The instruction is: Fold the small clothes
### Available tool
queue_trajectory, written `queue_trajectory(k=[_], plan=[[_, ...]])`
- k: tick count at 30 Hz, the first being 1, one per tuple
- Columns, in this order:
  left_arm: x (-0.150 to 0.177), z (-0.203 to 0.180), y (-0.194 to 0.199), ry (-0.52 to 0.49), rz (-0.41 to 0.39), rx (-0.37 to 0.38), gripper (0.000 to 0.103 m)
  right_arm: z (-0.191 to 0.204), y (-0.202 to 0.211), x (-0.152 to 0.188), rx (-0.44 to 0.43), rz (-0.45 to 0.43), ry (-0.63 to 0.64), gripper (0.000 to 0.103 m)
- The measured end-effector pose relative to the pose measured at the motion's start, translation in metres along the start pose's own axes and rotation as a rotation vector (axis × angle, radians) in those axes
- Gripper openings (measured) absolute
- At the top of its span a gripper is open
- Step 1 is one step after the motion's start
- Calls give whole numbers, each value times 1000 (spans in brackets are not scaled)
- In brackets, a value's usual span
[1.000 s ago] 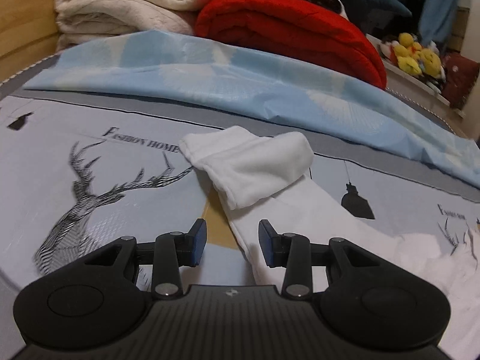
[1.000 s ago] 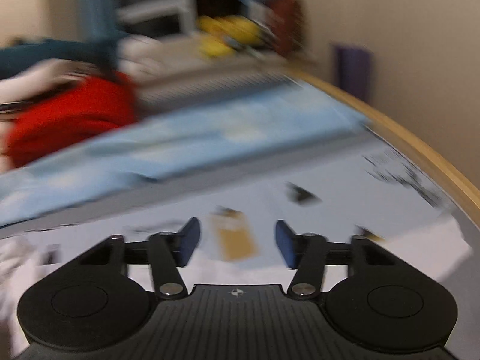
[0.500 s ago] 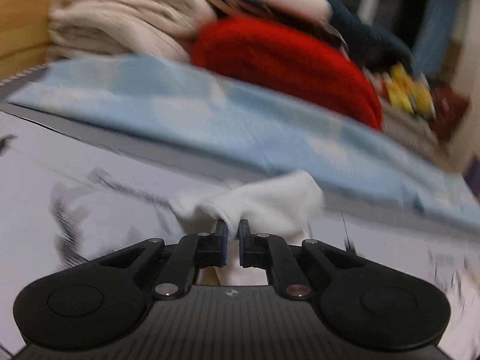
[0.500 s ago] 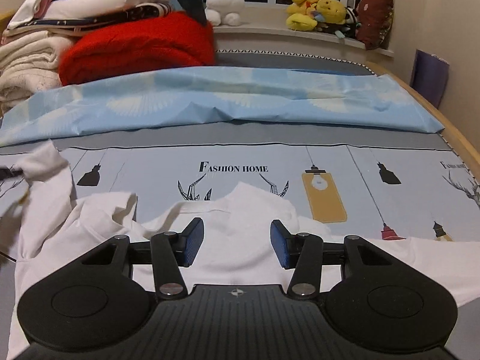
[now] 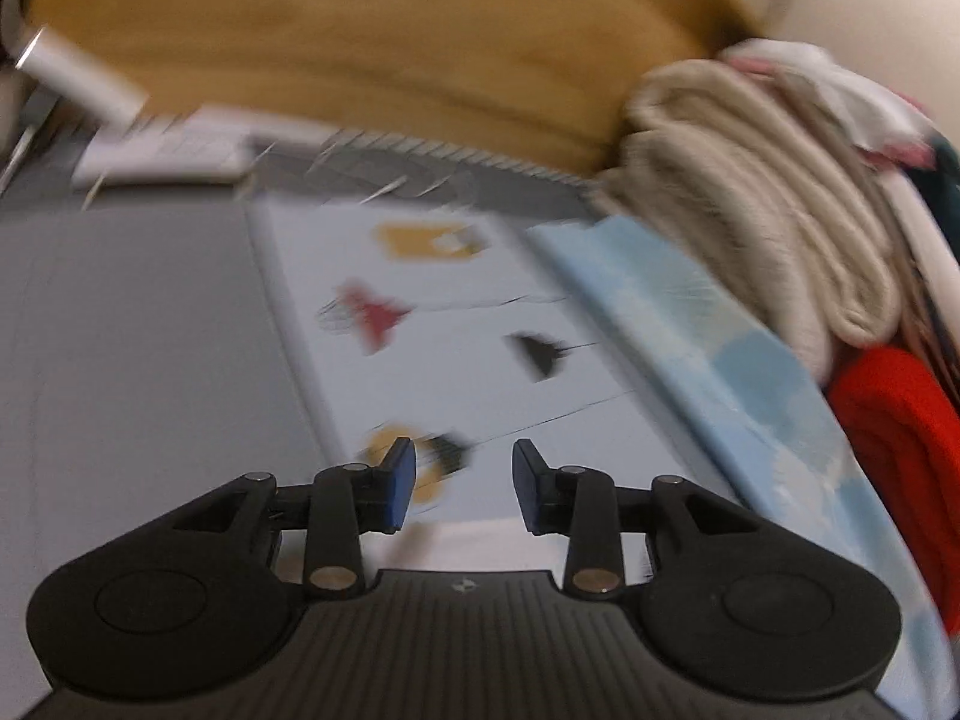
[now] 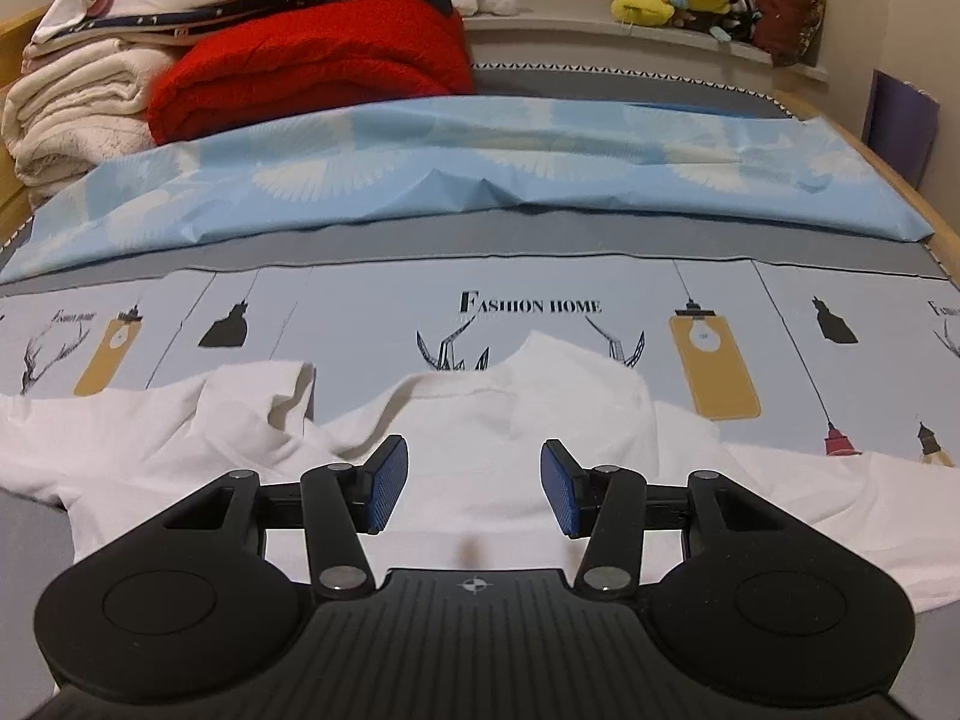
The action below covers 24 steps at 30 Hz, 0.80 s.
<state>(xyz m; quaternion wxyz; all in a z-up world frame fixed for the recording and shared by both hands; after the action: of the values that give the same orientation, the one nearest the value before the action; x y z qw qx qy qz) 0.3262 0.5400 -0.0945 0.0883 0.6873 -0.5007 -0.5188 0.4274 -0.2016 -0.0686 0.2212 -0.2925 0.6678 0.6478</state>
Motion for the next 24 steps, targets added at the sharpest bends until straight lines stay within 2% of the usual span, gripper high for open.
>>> queue_trajectory(k=[2,3,7,10,12,14,15,16,17,18,19,20,22,24], plan=[[6,27,-11,127,114,-3,38,1,-1,3,9,8,7,50],[12,36,-19,167,170,21,38,2,-2,3,11,13,7,50],[29,65,-49,213,289,43,41,4,-1,6,12,29,3,50],[34,73,-76,311,342,199,41,7,3,5,9,26,11,50],[29,69,-90,299,311,262,41,10,4,4,5,20,23,50],[29,65,-95,278,300,293,35,12,4,6,11,23,40,50],[28,63,-93,265,291,303,1,12,4,7,16,26,46,50],[22,60,-87,238,251,295,3,11,3,8,21,29,50,50],[10,60,-73,191,154,269,3,10,3,10,27,33,51,50],[-2,57,-56,139,61,273,3,9,2,10,32,34,50,50],[-9,54,-41,93,-2,270,3,7,2,11,36,36,47,50],[-13,53,-31,41,-36,233,3,5,2,11,39,36,42,50],[-9,57,-29,-32,-5,89,5,1,1,11,45,38,30,50],[-2,67,-22,-39,19,-99,11,-3,-1,12,44,55,10,50]])
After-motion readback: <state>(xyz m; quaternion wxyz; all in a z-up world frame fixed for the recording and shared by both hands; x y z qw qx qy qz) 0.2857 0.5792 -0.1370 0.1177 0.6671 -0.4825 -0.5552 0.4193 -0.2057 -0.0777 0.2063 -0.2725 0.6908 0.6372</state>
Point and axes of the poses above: each gripper's, at about its wrist camera, not at the fingertips, and y roughly against the way its jaws point, z to its left, x to its underside, the point moved 8 cm from there along -y, roughly the way its jaws point, and after that the axes turned 5 degrees about x, right-handed, at the moved point
